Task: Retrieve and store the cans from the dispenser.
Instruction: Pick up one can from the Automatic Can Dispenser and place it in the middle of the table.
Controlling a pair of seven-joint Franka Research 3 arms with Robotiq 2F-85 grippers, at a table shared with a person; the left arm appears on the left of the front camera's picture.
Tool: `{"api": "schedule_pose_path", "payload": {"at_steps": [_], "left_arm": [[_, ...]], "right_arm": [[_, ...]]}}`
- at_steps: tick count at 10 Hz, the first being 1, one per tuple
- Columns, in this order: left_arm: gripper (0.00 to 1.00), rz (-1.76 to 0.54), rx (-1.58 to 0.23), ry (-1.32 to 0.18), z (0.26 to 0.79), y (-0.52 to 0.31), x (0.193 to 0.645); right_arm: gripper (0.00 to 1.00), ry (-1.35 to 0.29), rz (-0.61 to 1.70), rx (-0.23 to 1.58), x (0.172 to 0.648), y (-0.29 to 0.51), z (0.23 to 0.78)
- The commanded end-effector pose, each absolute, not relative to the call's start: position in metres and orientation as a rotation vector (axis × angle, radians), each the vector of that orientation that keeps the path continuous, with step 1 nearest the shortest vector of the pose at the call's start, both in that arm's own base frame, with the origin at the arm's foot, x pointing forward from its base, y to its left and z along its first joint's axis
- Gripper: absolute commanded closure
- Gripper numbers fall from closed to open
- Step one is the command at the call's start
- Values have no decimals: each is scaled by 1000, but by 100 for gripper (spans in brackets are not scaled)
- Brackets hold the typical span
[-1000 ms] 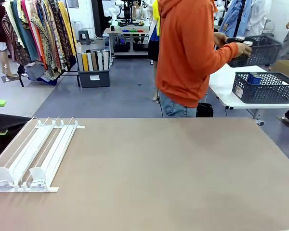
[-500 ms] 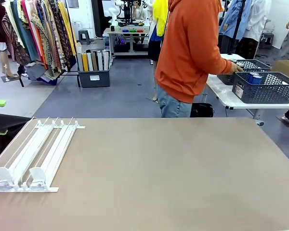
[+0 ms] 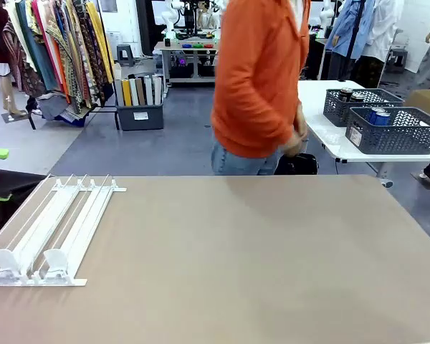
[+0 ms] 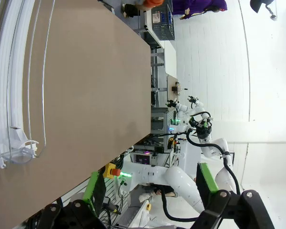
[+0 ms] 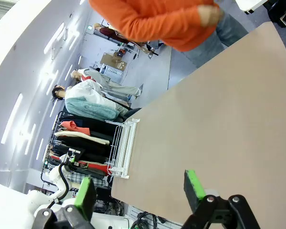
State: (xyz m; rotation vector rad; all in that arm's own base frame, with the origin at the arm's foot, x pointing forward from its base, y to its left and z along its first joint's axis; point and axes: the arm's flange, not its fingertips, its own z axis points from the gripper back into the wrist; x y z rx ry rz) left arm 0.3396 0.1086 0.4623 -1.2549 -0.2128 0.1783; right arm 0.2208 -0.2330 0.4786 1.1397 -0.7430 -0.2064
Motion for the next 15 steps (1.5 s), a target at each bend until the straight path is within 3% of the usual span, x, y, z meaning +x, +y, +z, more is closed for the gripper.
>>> {"api": "schedule_pose_path", "payload": {"at_steps": [1, 15], "left_arm": [[0, 179, -1266, -217, 466, 108, 338], [0, 179, -1266, -217, 466, 108, 338]], "right_arm": [[0, -776, -190, 1150, 224, -233, 481], [0, -776, -190, 1150, 224, -233, 481]]}}
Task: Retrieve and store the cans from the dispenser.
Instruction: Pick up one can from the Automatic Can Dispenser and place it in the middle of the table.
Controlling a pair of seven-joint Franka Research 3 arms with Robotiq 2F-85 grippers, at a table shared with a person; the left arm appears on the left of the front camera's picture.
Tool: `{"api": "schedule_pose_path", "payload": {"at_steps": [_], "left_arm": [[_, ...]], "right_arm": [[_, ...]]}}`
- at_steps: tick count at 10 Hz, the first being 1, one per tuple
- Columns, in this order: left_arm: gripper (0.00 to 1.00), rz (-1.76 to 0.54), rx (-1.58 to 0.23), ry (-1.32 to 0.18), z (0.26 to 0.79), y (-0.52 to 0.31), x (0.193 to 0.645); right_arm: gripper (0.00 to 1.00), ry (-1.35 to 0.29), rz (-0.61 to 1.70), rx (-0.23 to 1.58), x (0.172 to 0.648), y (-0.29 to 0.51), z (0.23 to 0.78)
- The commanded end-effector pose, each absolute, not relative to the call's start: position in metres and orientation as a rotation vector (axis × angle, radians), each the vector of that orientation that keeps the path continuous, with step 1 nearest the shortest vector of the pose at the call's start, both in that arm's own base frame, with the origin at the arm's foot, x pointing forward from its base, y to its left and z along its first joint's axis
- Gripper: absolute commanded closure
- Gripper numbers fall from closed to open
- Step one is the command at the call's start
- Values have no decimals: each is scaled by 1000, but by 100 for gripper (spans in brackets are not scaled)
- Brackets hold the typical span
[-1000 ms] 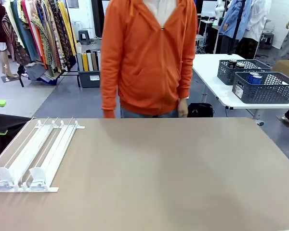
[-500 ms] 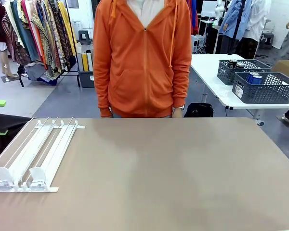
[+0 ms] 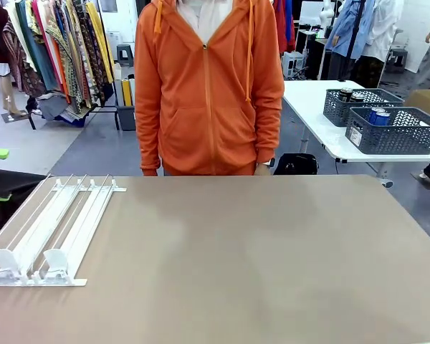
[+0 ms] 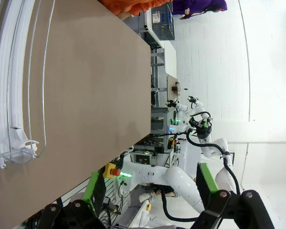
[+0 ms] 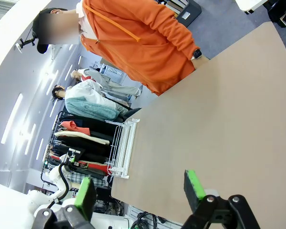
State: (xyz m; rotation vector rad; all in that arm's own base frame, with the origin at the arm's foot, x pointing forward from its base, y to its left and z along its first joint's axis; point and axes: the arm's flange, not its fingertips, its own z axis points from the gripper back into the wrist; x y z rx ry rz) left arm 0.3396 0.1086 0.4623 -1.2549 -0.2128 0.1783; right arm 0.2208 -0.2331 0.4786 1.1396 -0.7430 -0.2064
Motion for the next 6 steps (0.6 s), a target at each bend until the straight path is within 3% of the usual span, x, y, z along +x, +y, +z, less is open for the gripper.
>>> {"api": "schedule_pose_path", "payload": {"at_steps": [1, 6], "left_arm": [[0, 179, -1266, -217, 466, 108, 338], [0, 179, -1266, -217, 466, 108, 338]], "right_arm": [[0, -776, -190, 1150, 224, -233, 481], [0, -776, -190, 1150, 224, -233, 481]]}}
